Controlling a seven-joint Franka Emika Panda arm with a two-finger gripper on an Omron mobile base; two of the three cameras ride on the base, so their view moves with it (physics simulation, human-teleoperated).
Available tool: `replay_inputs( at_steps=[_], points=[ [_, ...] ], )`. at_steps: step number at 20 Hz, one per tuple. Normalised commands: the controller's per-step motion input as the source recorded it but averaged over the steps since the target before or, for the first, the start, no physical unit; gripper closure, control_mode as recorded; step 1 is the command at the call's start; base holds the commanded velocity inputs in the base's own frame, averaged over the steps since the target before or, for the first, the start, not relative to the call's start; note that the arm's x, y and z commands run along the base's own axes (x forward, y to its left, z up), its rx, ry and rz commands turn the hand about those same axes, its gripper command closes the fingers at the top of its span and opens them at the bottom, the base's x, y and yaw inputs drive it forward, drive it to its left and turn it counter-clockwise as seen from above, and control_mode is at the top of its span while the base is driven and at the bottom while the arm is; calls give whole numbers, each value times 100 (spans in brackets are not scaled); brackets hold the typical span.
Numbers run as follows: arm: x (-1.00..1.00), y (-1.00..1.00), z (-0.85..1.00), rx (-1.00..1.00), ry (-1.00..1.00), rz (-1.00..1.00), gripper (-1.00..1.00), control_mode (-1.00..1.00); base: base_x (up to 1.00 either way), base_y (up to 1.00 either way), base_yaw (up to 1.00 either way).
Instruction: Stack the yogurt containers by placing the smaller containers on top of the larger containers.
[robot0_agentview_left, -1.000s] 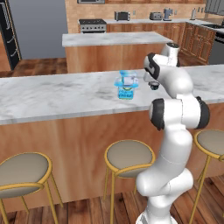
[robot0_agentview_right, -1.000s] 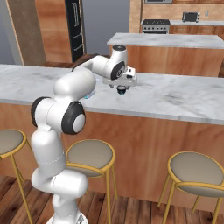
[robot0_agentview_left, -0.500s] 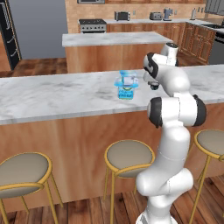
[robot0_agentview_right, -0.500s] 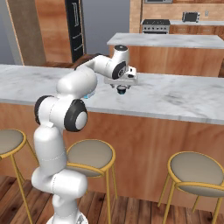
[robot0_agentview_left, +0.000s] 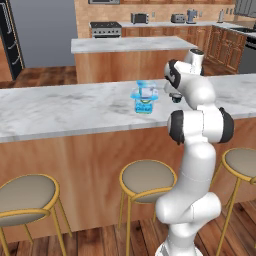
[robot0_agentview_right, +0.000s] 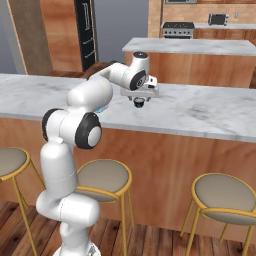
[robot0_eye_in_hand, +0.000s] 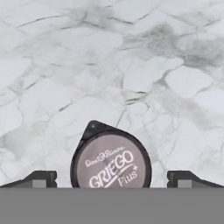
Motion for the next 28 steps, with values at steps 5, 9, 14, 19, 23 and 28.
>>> replay_inputs(
  at_steps=[5,9,14,19,23,28],
  points=[
    [3,0,-5,0,0,1,-100,-100,0,0,0],
    [1,0,-5,0,0,0,-100,-100,0,0,0],
    [2,0,-4,0,0,0,-100,-100,0,0,0],
    [4,0,-3,0,0,0,-100,-100,0,0,0],
    [5,0,-3,0,0,0,-100,-100,0,0,0],
    [7,0,-3,0,0,0,-100,-100,0,0,0]
  ],
)
